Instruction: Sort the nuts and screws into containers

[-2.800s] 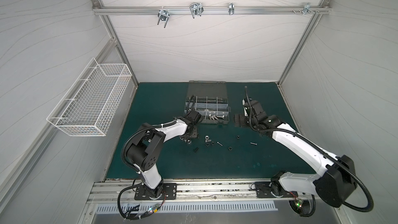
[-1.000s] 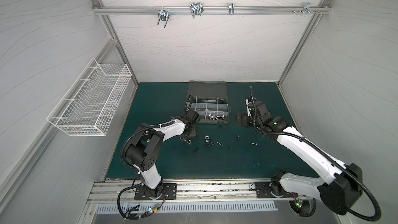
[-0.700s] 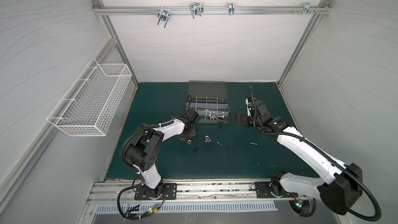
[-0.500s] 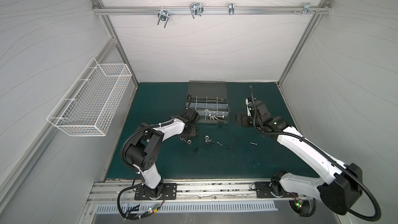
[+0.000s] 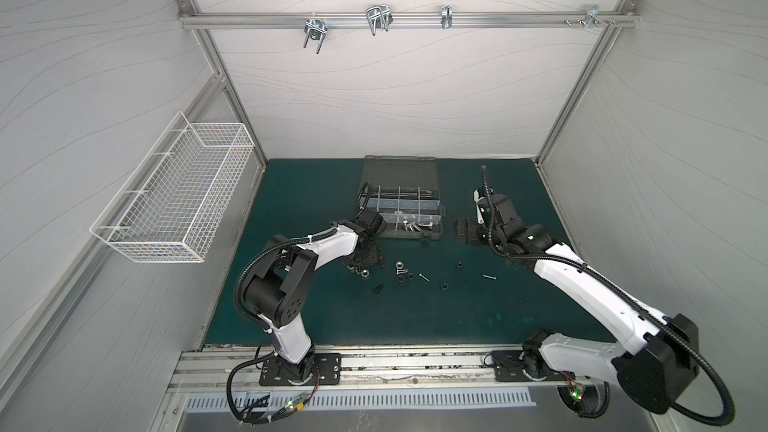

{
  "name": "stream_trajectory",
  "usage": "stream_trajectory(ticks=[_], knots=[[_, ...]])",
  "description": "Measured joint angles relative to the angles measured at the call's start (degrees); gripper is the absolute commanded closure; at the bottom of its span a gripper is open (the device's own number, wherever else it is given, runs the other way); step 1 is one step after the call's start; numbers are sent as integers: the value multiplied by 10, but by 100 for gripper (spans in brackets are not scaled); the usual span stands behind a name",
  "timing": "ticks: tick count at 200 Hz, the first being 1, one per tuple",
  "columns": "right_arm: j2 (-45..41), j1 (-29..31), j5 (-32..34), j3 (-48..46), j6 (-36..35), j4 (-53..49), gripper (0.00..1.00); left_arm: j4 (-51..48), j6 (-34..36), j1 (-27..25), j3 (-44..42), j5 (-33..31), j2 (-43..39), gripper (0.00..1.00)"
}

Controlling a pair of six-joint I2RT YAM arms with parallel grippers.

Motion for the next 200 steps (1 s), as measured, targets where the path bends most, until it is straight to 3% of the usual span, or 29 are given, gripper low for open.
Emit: stream_trajectory(ticks=[50,90,119,200], knots=[[0,0,0,0,0,0,1,-8,-10,-5,1,-2,0,74],[0,0,3,0,0,0,1,-10,-19,-11,3,2,0,58],[0,0,4,0,0,0,1,-20,-21,-19,3,0,0,57],[0,0,6,0,0,0,1,-33,-35,-28,4,-3,0,74]])
